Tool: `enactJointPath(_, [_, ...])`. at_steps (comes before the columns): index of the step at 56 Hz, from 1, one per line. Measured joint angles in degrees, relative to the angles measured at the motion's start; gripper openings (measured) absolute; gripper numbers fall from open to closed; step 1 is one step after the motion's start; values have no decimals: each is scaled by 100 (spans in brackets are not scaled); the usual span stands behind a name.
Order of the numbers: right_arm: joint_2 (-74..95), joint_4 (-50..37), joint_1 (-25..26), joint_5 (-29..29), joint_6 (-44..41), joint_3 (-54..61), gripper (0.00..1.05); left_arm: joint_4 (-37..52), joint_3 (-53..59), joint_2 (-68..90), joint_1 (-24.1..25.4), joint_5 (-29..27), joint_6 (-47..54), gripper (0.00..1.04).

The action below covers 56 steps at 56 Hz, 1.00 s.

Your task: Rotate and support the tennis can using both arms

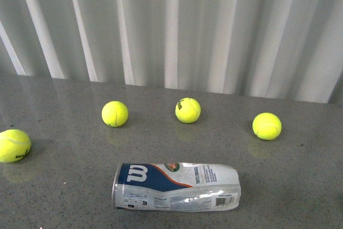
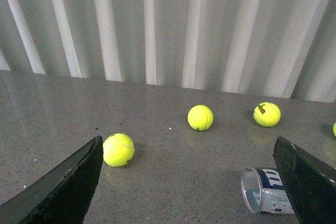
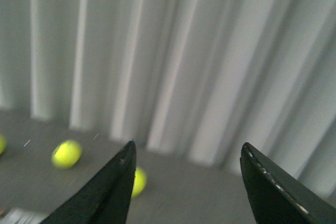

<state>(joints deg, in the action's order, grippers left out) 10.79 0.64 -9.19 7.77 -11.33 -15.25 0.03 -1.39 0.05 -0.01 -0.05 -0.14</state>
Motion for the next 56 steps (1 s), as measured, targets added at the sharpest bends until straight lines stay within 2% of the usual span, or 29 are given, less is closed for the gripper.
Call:
enactJointPath(3, [-107, 205, 518, -538, 435, 317, 45, -2, 0, -11, 0, 9, 0, 98])
enactJointPath(5, [-136, 219, 756, -656, 638, 461, 38, -2, 0, 4, 0, 4, 0, 98])
enactJointPath(17, [-448, 92, 894, -752, 1003, 682, 3, -2, 0, 7, 0, 2, 0, 98])
enactJointPath(56, [-1027, -44, 905, -767, 1064, 1456, 3, -2, 0, 7, 0, 4, 0, 98])
